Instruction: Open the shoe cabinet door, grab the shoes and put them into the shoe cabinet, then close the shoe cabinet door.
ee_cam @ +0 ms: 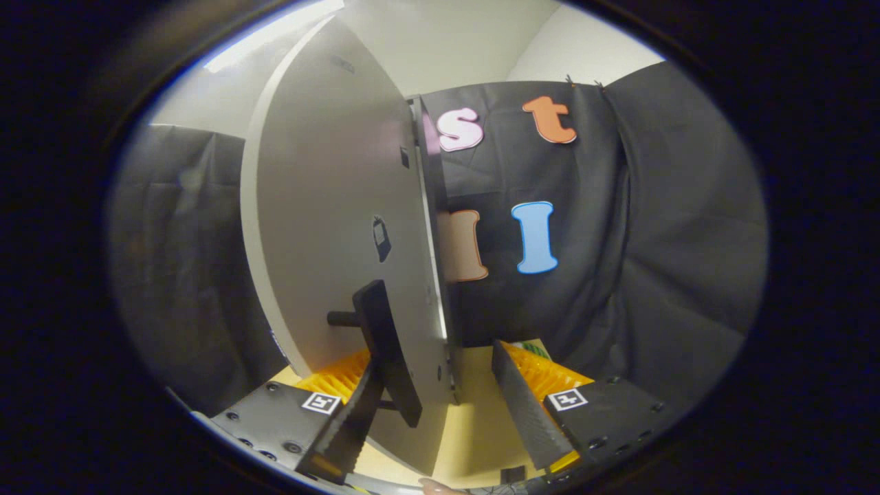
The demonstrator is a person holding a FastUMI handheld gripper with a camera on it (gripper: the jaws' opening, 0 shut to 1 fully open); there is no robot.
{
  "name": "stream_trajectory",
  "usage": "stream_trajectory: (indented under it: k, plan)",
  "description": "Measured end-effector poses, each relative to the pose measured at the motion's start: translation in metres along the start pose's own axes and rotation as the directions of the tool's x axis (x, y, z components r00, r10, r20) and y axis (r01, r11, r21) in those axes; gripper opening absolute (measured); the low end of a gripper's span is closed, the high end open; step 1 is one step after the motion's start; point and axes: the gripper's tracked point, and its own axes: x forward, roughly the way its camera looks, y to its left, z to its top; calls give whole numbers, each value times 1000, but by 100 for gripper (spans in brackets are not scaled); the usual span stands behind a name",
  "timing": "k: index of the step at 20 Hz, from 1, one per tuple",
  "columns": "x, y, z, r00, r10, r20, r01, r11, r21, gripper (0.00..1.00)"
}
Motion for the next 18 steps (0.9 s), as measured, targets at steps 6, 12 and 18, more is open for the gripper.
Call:
stream_trajectory:
  k: [6,12,18]
  plan:
    - [17,56,-6,1000,13,10,-13,1000,-13,94]
    - [37,123,-13,999,-24,38,25,1000,-19,93]
    - [82,193,-19,996,-55,66,56,998,-18,93]
